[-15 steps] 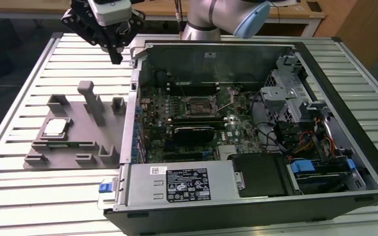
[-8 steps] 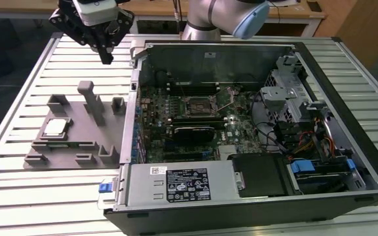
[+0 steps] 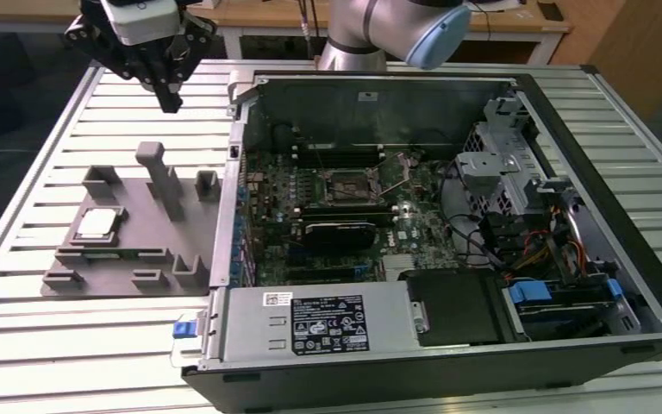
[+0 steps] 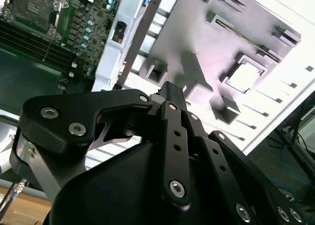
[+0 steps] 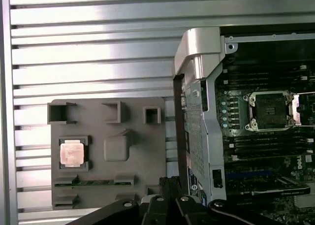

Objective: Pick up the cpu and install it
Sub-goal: 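Reach for the cpu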

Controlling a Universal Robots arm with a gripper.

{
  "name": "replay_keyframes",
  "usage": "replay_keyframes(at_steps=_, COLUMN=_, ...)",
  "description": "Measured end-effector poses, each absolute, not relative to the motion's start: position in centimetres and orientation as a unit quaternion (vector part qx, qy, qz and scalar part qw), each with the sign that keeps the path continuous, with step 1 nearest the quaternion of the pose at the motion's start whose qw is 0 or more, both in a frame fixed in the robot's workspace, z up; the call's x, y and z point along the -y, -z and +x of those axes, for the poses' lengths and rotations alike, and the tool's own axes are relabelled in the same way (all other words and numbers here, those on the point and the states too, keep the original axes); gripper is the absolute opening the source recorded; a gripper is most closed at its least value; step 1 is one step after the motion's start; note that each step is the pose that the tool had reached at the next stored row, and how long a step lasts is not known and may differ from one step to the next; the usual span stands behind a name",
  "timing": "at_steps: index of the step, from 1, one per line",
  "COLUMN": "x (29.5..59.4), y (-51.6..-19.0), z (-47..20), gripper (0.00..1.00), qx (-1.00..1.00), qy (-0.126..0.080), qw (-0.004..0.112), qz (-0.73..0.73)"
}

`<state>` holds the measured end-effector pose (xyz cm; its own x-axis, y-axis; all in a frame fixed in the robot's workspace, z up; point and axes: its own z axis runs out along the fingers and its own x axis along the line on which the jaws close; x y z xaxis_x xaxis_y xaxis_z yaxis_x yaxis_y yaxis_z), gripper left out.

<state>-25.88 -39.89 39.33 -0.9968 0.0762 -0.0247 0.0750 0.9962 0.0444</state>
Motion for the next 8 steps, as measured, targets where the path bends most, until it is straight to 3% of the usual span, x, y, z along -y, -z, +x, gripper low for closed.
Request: replay_keyframes(at_steps=8, x=39.9, y=-39.3, z=-27.6, gripper=0.11, qx=-0.999, qy=-0.022, qw=0.013, qz=0.038)
